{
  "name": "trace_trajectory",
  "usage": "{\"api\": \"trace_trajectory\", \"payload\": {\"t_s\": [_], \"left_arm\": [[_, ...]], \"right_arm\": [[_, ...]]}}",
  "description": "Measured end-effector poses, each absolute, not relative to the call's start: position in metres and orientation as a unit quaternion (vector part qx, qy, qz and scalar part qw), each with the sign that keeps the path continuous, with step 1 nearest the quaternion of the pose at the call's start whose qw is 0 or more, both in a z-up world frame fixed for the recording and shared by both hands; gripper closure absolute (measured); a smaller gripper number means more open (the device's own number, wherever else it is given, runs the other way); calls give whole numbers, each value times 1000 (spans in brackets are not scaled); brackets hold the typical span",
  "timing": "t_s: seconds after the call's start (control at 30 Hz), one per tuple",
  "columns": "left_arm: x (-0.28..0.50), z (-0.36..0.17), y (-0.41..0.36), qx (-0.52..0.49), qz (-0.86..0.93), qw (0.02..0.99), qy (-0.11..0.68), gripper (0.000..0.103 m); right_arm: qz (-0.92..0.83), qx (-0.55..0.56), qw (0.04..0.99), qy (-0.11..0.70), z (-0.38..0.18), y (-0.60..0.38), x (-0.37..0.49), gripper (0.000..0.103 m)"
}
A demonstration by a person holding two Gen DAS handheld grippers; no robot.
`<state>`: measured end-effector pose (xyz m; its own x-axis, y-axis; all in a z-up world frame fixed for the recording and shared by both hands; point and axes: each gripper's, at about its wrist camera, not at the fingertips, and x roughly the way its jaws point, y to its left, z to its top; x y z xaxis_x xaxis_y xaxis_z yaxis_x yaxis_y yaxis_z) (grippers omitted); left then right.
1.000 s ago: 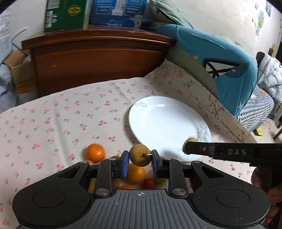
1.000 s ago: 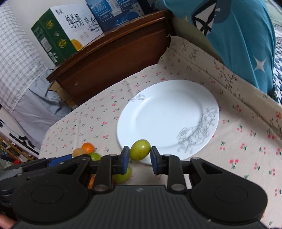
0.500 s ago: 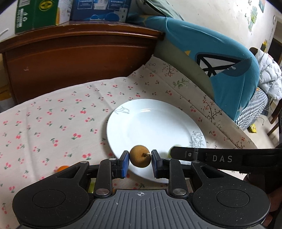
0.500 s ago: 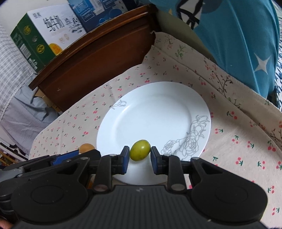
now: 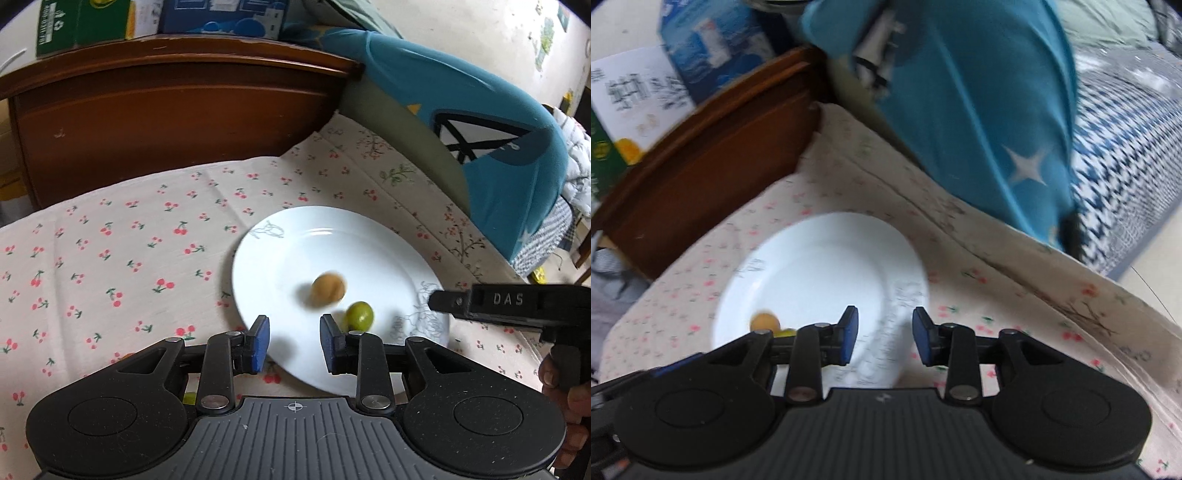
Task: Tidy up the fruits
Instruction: 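Carry the pear and plum onto the white plate and open both tools, then withdraw both open tools from the plate back toward the fruit cluster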
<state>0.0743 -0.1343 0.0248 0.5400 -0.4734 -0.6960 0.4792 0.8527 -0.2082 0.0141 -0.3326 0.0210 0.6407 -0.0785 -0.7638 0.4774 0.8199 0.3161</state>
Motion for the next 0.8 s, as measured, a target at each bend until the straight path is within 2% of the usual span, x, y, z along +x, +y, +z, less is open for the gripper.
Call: {"api": "trace_trajectory", "payload": {"t_s": [0.2,0.23,0.3,0.63,0.7,0.8], "left_arm": [[74,23,-132,18,-252,880,402,74],[74,23,-130,16,-250,881,402,73],[74,26,-127,8,-245,882,402,66],[64,42,-100,-1,-217,891,399,50],[58,46,-96,6,-202,893,401,36],[49,50,-90,20,-191,897,397,35]], "right_arm": [[-149,263,862,408,8,-331,20,63],[-146,264,862,407,8,-331,20,60],[-141,262,864,406,8,-327,20,55],[-99,251,869,415,8,-310,28,55],[-93,243,870,419,8,-304,30,55],[-84,236,869,426,9,-298,31,55]]}}
